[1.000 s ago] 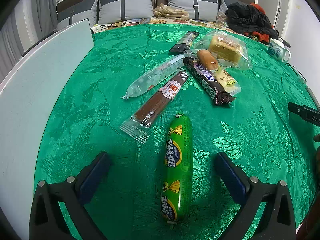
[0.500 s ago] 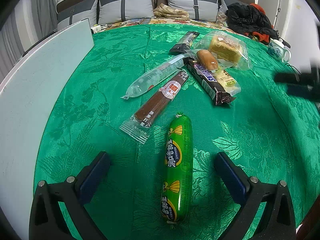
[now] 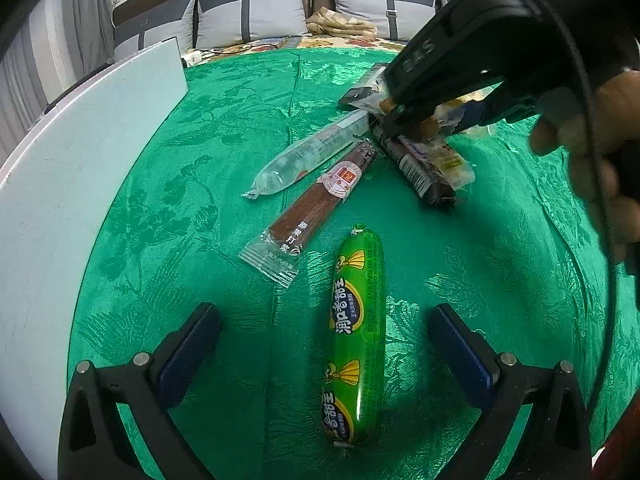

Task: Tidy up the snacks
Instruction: 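Close left tool on the green sausage while right tool grasps the bun pouch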

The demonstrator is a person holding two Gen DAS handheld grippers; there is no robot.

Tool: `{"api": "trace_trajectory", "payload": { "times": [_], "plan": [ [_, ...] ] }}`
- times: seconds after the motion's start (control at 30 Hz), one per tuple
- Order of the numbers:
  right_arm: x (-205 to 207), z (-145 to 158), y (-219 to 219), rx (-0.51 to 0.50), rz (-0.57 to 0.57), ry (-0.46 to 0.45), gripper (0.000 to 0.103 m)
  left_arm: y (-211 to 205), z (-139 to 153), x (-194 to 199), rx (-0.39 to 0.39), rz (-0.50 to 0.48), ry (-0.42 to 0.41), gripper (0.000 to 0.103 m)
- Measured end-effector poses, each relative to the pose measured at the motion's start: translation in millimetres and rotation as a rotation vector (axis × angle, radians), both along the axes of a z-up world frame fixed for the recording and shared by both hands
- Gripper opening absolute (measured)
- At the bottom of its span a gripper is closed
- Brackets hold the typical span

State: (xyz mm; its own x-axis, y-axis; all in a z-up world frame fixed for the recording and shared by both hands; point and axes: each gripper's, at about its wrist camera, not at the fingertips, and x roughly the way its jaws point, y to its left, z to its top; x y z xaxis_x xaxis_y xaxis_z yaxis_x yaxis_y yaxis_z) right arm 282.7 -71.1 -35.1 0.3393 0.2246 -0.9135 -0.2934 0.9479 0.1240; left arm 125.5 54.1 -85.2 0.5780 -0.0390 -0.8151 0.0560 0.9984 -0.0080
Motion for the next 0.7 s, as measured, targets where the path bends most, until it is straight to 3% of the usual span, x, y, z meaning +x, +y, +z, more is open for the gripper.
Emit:
{"api": "trace_trajectory", "payload": {
  "times": [0.03, 0.1, 0.27, 0.47, 0.6, 0.7],
  "plan": [
    [-2, 4, -3, 0.01, -0.004, -0.007, 0.029, 0, 0, 0, 0.0, 0.0, 0.0, 0.103],
    [-8, 14, -15, 0.043, -0.003, -0.022, 0.026, 0, 0, 0, 0.0, 0.0, 0.0, 0.103],
    [-28, 27, -46, 0.138, 0.024, -0.023, 0.026, 0, 0, 0, 0.002, 0.0, 0.0, 0.103],
    [-79, 30, -121, 0.305, 0.002, 0.0, 0.026, 0, 0, 0, 0.0, -0.001, 0.0, 0.103],
    [-101, 5, -154, 0.229, 0.034, 0.005, 0.028, 0, 1, 2, 0.003, -0.024, 0.024, 0.103],
    [-111, -8, -160, 0.176, 0.067, 0.004, 0.038, 1, 4, 7, 0.007, -0.042, 0.091, 0.099]
  ]
}}
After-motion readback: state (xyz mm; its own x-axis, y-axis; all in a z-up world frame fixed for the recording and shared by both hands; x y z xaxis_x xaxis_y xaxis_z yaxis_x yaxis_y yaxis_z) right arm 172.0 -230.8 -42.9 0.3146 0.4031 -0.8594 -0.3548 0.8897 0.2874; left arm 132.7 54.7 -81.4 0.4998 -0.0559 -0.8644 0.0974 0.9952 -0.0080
